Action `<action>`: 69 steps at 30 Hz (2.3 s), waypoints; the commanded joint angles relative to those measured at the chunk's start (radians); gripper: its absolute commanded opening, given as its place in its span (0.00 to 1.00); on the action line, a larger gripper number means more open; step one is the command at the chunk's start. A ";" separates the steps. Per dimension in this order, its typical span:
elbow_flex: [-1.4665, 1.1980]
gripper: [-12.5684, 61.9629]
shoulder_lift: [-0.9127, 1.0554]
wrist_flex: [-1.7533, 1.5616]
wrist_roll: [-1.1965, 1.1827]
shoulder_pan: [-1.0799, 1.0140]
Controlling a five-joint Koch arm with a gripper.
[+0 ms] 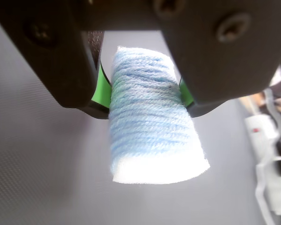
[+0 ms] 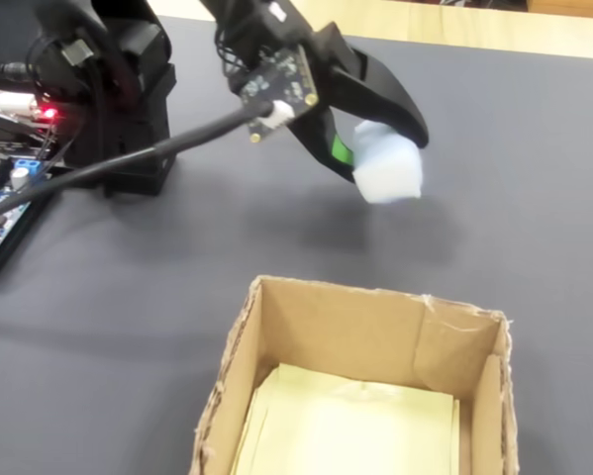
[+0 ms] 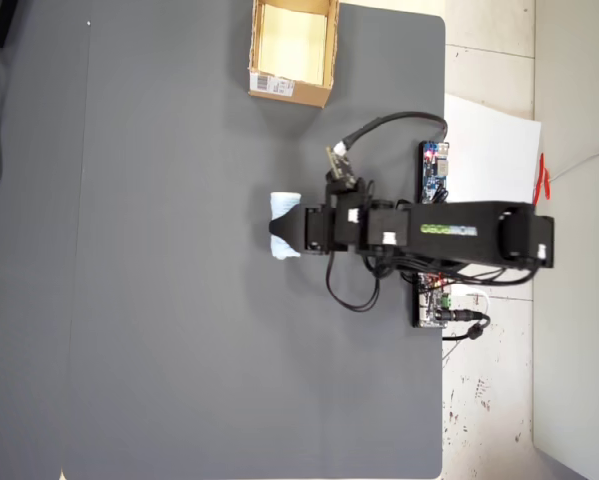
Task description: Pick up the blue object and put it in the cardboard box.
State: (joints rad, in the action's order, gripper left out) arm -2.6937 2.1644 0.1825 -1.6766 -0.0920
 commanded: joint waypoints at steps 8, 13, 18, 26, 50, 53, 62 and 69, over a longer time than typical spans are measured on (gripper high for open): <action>0.021 0.44 0.115 -0.212 0.149 -0.089; 0.054 0.44 0.115 -0.273 0.270 -0.164; 0.127 0.44 0.080 -0.282 0.360 -0.227; 0.420 0.44 -0.126 -0.242 0.462 -0.428; 0.680 0.45 -0.479 -0.051 0.534 -0.805; 0.684 0.52 -0.485 -0.048 0.531 -0.808; 0.667 0.60 -0.482 -0.051 0.523 -0.818; 0.655 0.60 -0.451 -0.138 0.408 -0.796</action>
State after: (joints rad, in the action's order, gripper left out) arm -2.0862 1.6674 0.1427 -1.2011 -0.8974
